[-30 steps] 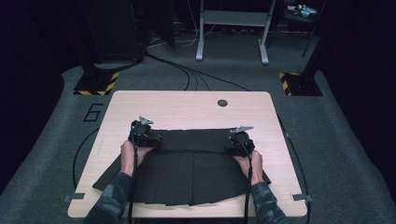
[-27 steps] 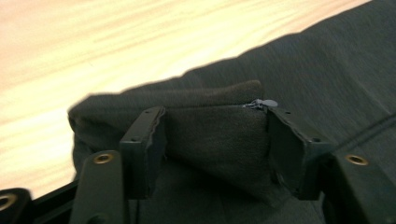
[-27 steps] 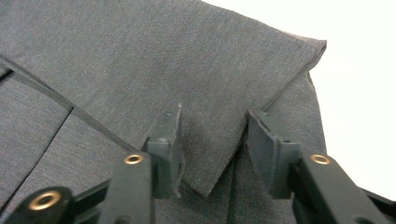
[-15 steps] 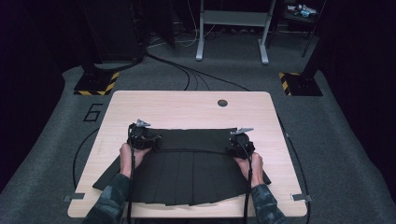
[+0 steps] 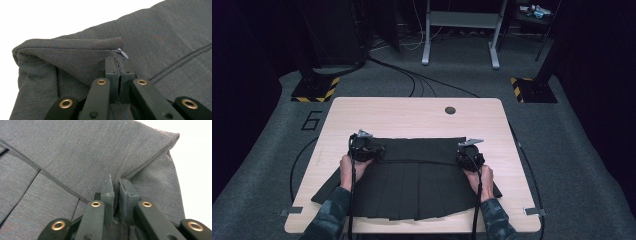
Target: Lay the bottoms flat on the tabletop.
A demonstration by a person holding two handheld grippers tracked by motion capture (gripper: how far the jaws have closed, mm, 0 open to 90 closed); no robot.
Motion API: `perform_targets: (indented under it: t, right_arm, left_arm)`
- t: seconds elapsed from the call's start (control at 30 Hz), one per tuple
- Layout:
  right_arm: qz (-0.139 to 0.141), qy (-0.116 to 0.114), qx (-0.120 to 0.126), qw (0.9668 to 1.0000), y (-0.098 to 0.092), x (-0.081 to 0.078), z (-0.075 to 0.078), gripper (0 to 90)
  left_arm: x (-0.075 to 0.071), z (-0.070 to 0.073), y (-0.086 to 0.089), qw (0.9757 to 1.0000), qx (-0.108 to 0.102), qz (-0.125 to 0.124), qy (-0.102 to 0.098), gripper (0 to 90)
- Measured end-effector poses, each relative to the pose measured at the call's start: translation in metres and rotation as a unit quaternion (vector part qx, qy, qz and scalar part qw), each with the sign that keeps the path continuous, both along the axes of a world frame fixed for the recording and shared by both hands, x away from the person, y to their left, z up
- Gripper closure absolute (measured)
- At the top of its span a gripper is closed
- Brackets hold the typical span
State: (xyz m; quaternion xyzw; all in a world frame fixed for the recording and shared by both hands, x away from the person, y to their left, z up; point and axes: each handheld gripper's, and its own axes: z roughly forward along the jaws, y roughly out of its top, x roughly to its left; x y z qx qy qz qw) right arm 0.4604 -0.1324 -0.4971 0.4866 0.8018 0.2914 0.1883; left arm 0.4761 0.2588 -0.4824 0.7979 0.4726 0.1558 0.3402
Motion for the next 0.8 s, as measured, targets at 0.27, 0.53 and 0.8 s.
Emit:
perform_targets:
  t: [0.27,0.53,0.8]
  right_arm:
    - [0.0,-0.02,0.008,0.9998,-0.001,-0.005,0.008,86.3]
    - [0.007,-0.035,0.021,0.9991,-0.004,-0.009,0.022,87.2]
    - [0.009,-0.039,0.025,0.9989,-0.004,-0.005,0.03,87.6]
  left_arm:
    - [-0.003,0.004,0.0,0.9999,-0.005,0.002,-0.014,89.1]
    - [-0.006,0.014,0.0,0.9996,0.001,-0.002,-0.029,89.3]
    - [-0.003,0.022,0.004,0.999,0.005,-0.013,-0.041,89.4]
